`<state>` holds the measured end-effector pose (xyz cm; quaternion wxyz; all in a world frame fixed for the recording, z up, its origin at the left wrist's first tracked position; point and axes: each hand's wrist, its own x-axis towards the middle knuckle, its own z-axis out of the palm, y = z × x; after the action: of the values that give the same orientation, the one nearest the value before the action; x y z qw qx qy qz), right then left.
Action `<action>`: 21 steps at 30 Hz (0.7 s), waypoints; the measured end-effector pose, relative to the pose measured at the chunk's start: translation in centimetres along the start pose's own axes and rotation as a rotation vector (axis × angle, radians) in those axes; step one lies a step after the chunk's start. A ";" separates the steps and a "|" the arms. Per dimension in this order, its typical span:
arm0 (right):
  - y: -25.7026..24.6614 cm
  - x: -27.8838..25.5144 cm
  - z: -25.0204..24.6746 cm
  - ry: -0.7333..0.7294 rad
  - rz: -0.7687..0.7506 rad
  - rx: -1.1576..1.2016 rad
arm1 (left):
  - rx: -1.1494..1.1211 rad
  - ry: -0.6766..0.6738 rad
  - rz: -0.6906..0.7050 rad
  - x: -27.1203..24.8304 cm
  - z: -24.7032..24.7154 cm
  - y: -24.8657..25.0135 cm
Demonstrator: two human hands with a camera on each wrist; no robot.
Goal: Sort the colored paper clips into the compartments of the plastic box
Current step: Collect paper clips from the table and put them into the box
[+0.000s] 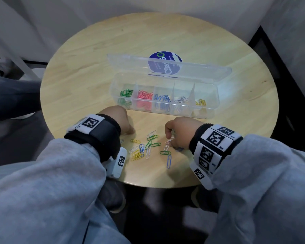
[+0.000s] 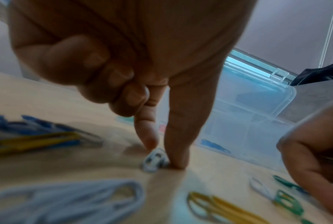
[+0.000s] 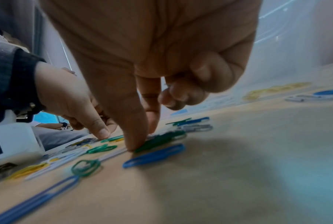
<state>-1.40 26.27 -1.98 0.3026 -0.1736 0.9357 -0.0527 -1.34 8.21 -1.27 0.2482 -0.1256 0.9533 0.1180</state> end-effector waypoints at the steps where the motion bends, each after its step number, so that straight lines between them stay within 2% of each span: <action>1: 0.0 0.1 0.0 -0.019 0.005 -0.021 | -0.002 -0.005 0.009 -0.1 0.0 0.1; 7: 0.2 0.0 -0.2 -0.038 0.001 -0.029 | -0.081 -0.051 0.051 -1.1 -0.5 -0.2; 11: 1.2 -0.4 -0.5 0.036 0.012 0.129 | -0.494 -0.138 0.053 -0.9 -2.1 -2.3; 14: 2.0 -0.7 -1.0 0.073 0.007 0.337 | -0.844 -0.122 -0.005 -1.5 -3.1 -4.2; 17: 2.1 -0.7 -1.1 -0.004 -0.011 0.715 | -1.105 -0.148 -0.018 -2.2 -3.4 -5.3; 19: 1.9 -0.5 -0.9 -0.069 -0.031 1.028 | -1.181 -0.156 -0.019 -2.2 -3.3 -5.6; 21: 1.6 -0.4 -0.7 -0.091 -0.043 1.168 | -1.175 -0.158 -0.029 -2.3 -3.2 -5.3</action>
<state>-1.98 27.95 -1.48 0.3869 0.0009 0.7340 -0.5581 0.78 2.75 1.73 0.2090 -0.2457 0.7050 0.6316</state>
